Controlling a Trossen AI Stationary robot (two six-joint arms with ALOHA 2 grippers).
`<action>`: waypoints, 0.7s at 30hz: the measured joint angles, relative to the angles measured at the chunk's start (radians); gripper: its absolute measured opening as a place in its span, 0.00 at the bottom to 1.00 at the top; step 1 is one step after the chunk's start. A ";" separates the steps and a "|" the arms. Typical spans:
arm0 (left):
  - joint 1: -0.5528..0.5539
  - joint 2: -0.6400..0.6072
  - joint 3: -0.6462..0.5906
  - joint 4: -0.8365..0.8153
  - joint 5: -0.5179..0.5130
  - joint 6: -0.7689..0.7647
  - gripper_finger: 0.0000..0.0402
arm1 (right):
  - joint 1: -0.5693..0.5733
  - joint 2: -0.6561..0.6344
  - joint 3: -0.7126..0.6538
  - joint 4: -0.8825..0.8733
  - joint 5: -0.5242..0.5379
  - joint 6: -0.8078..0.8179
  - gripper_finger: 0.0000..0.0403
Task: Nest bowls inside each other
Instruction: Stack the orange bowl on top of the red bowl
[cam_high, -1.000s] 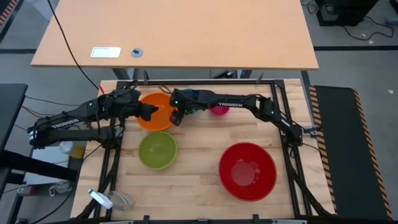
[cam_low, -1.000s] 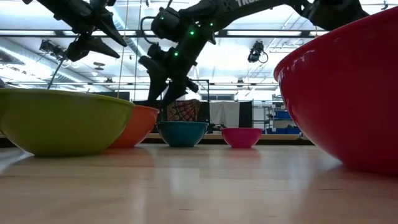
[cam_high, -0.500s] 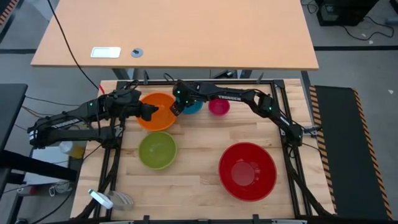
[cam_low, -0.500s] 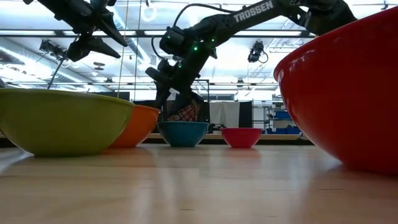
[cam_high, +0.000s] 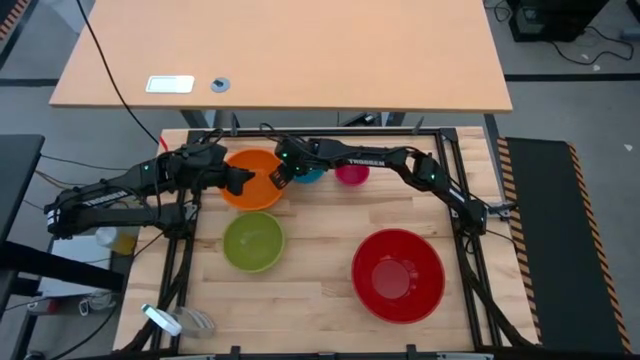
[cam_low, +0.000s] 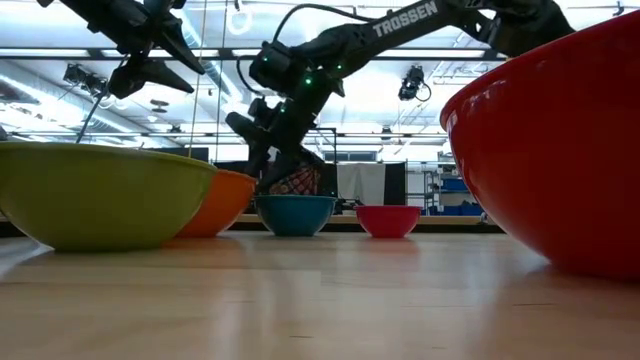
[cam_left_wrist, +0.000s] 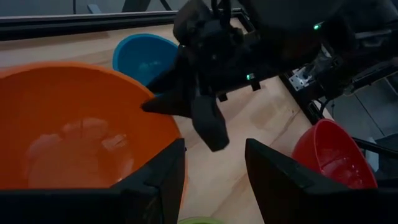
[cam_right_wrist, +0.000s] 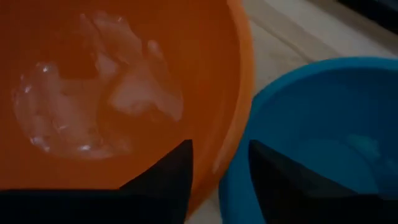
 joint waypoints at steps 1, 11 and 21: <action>0.000 0.000 0.000 0.000 0.000 0.000 0.43 | 0.000 0.000 -0.002 0.003 0.003 0.000 0.36; 0.000 0.000 0.000 0.000 0.006 0.026 0.43 | -0.002 0.014 -0.004 0.007 -0.003 0.005 0.17; 0.000 -0.010 0.000 -0.011 0.006 0.059 0.43 | -0.008 0.014 -0.004 0.043 -0.030 0.050 0.07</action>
